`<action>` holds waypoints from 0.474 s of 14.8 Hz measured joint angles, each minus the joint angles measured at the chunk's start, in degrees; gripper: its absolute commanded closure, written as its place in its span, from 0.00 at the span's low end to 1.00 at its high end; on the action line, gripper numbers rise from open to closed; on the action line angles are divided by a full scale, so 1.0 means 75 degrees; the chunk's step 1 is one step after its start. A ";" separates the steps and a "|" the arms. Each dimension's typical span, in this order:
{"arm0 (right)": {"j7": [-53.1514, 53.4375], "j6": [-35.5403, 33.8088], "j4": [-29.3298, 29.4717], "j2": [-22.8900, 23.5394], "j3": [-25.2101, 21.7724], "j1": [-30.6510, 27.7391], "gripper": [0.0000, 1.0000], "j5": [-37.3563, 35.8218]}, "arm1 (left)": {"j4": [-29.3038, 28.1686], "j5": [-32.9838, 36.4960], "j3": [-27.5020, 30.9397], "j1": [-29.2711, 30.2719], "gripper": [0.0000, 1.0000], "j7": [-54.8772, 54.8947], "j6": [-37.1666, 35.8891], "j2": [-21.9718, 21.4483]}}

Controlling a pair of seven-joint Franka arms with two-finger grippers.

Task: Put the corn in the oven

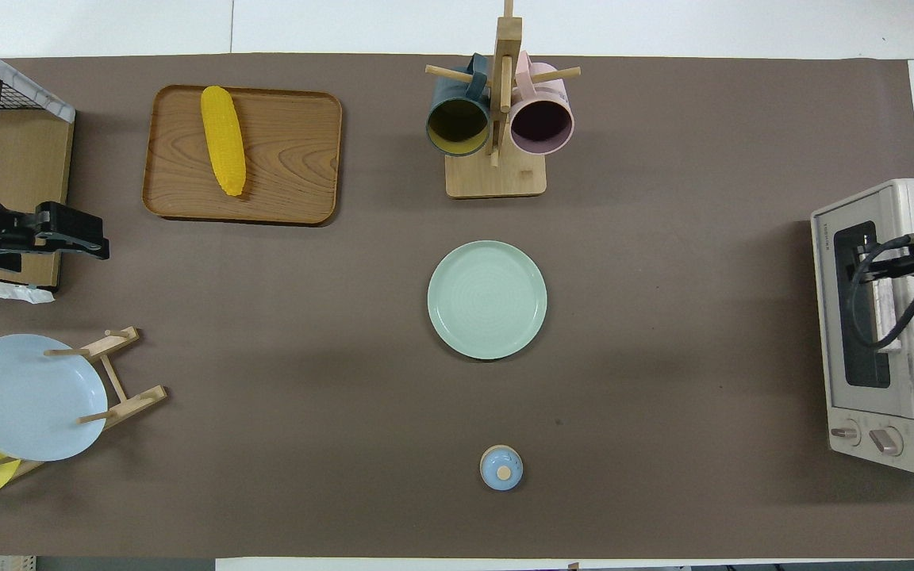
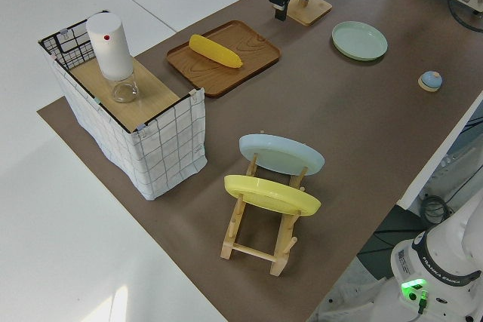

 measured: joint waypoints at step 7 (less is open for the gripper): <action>-0.0025 0.1415 -0.1298 -0.0148 -0.0025 -0.0547 1.00 -0.1032 | -0.0002 0.0000 -0.0024 -0.0014 0.00 0.0000 0.0000 0.0000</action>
